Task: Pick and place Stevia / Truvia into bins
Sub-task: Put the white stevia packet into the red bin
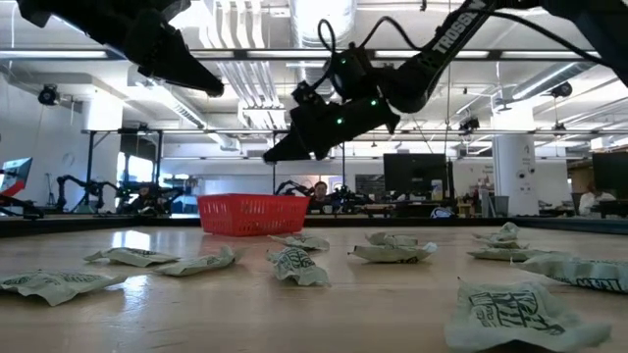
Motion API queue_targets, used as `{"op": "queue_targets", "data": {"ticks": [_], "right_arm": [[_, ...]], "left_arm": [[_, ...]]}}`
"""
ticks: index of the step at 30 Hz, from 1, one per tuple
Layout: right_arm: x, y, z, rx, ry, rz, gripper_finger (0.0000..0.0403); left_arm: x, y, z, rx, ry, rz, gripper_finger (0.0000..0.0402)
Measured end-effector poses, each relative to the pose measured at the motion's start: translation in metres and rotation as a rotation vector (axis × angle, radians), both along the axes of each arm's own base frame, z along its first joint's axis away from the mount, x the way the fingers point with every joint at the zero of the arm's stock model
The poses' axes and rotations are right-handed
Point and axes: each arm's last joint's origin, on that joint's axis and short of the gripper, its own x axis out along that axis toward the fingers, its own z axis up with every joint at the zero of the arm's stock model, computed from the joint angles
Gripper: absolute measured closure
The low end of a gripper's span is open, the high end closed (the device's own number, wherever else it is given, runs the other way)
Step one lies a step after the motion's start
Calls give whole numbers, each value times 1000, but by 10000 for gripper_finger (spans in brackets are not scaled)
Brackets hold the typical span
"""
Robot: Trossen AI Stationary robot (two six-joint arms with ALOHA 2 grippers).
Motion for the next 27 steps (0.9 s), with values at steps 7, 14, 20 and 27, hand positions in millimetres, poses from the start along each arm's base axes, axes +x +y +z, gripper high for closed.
{"op": "queue_targets", "data": {"ticks": [7,14,20,27], "right_arm": [[11,-4,3,28,49,-5,370],[13,-5,7,34,97,0,293],[3,-1,11,8,235,41,253],[-27,21,14,72,470,258,249]], "left_arm": [[0,0,-2,1,9,0,207],[2,-1,-4,-40,13,-29,207],[4,-8,-17,-185,120,-188,207],[14,-15,-48,-328,288,-288,207]]}}
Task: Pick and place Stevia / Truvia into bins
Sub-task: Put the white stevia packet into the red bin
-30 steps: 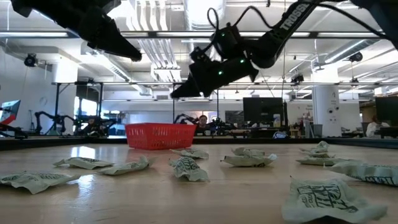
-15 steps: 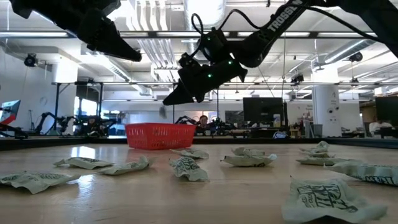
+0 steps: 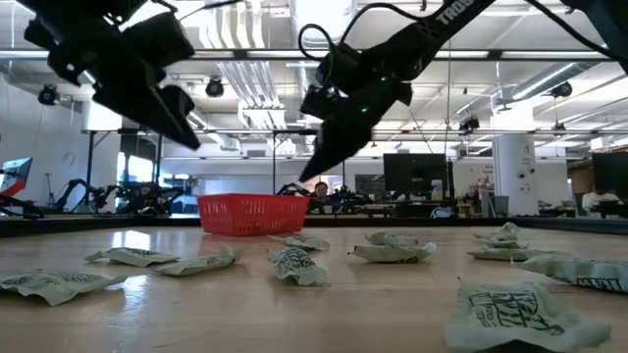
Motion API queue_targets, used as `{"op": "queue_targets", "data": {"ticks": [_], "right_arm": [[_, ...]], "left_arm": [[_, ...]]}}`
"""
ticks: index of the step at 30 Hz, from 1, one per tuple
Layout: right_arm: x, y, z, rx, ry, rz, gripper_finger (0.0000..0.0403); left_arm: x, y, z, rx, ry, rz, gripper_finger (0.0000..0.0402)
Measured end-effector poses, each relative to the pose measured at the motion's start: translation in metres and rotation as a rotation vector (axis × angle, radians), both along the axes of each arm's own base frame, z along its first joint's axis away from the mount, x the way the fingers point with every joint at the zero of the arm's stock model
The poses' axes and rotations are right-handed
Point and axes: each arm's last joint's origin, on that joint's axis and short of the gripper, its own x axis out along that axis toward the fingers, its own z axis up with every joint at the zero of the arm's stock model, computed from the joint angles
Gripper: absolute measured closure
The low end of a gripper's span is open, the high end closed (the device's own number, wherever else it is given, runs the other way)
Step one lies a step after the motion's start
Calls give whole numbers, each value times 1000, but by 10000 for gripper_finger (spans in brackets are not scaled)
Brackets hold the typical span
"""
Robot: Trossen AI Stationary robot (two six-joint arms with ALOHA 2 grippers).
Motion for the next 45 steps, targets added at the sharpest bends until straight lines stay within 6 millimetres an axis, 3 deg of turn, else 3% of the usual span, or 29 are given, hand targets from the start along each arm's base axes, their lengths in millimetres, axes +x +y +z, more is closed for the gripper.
{"op": "queue_targets", "data": {"ticks": [4,10,16,23,31,45], "right_arm": [[-15,18,-5,142,87,131,256],[-32,41,-21,196,208,209,267],[-44,52,-37,234,266,234,277],[-55,57,-51,292,273,241,287],[-57,59,-46,318,247,196,299],[-71,69,-23,284,151,226,303]], "left_arm": [[11,-5,-19,-20,81,-7,207],[23,-13,-43,-66,183,-47,207],[36,-22,-43,-78,178,-84,207],[33,-48,-53,-110,217,-132,207],[32,-76,-61,-90,184,-220,214],[34,-80,-75,-35,226,-197,278]]}}
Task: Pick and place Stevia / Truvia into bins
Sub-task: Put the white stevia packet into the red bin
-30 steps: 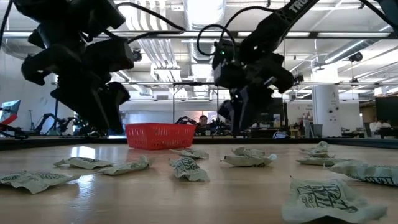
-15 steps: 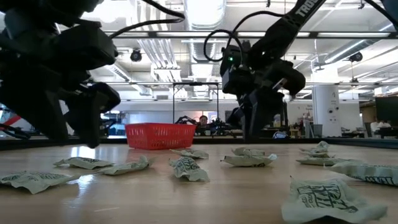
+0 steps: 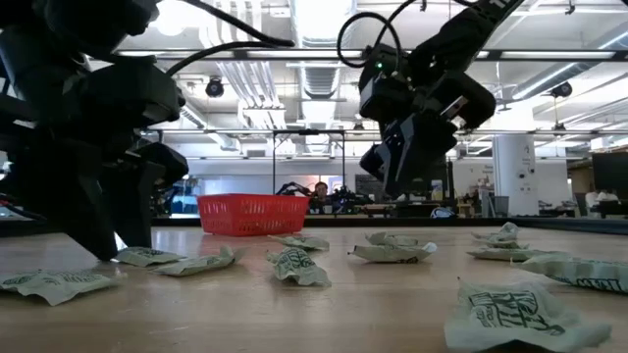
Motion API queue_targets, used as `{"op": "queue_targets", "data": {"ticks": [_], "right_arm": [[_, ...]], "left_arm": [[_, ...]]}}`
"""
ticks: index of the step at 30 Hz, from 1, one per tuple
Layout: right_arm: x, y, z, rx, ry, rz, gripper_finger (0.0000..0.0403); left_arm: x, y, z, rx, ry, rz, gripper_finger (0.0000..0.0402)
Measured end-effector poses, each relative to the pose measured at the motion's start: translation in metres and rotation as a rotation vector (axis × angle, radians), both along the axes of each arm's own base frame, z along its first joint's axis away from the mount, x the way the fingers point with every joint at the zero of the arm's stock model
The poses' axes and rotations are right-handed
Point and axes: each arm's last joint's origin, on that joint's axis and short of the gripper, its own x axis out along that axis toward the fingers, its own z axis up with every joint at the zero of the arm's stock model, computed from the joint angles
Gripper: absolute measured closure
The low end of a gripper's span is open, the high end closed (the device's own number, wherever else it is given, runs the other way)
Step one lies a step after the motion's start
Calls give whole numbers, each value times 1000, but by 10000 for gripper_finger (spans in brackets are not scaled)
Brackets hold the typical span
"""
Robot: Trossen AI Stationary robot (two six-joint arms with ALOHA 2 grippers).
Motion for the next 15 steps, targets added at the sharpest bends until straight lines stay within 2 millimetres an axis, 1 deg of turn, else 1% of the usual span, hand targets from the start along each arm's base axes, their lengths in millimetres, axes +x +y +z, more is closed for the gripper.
{"op": "queue_targets", "data": {"ticks": [6,9,10,13,15], "right_arm": [[-6,3,4,-9,-22,1,305],[-9,3,7,-13,-30,-2,304],[-9,3,8,-12,-31,-3,303],[-10,3,11,-12,-37,-10,304],[-10,3,12,-13,-43,-11,306]], "left_arm": [[-2,0,4,-4,-5,-13,345],[-3,1,7,15,-11,-25,385],[-3,2,7,34,-16,-27,393],[-3,4,11,85,-50,-36,393],[-3,6,15,159,-77,-36,392]]}}
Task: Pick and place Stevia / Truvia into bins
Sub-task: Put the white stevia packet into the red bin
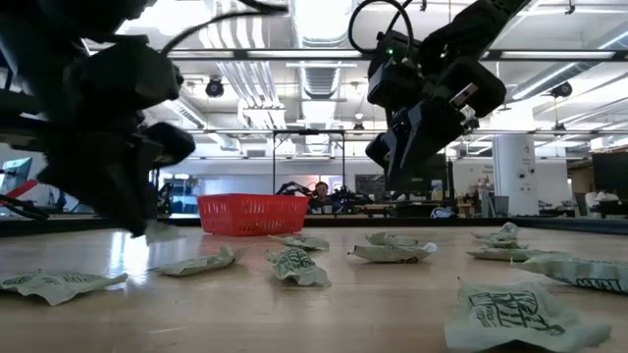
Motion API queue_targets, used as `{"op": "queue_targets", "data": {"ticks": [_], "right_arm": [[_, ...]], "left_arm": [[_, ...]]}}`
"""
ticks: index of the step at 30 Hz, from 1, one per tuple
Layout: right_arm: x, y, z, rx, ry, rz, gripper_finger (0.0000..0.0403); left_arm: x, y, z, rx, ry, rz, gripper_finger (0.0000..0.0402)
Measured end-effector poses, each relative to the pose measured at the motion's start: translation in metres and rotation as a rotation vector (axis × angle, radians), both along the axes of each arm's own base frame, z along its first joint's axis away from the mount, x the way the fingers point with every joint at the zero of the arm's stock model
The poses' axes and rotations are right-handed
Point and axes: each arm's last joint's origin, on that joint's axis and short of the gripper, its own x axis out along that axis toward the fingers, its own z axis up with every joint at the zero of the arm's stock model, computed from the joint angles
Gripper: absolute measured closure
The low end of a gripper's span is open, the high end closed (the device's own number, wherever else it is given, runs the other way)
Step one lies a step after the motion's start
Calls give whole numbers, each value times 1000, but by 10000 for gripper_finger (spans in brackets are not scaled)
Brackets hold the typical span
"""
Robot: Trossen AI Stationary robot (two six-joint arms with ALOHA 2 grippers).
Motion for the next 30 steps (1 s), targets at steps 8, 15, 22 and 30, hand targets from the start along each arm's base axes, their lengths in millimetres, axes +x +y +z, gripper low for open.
{"op": "queue_targets", "data": {"ticks": [8,15,22,30], "right_arm": [[0,-4,0,-108,37,-99,316],[-1,-4,1,-122,40,-109,325],[-1,-4,1,-122,43,-109,331],[-2,-5,1,-152,43,-123,330]], "left_arm": [[-2,21,32,422,-180,159,394],[-2,61,55,574,-226,330,394],[1,120,58,458,-163,380,394],[-4,164,55,394,-119,498,393]]}}
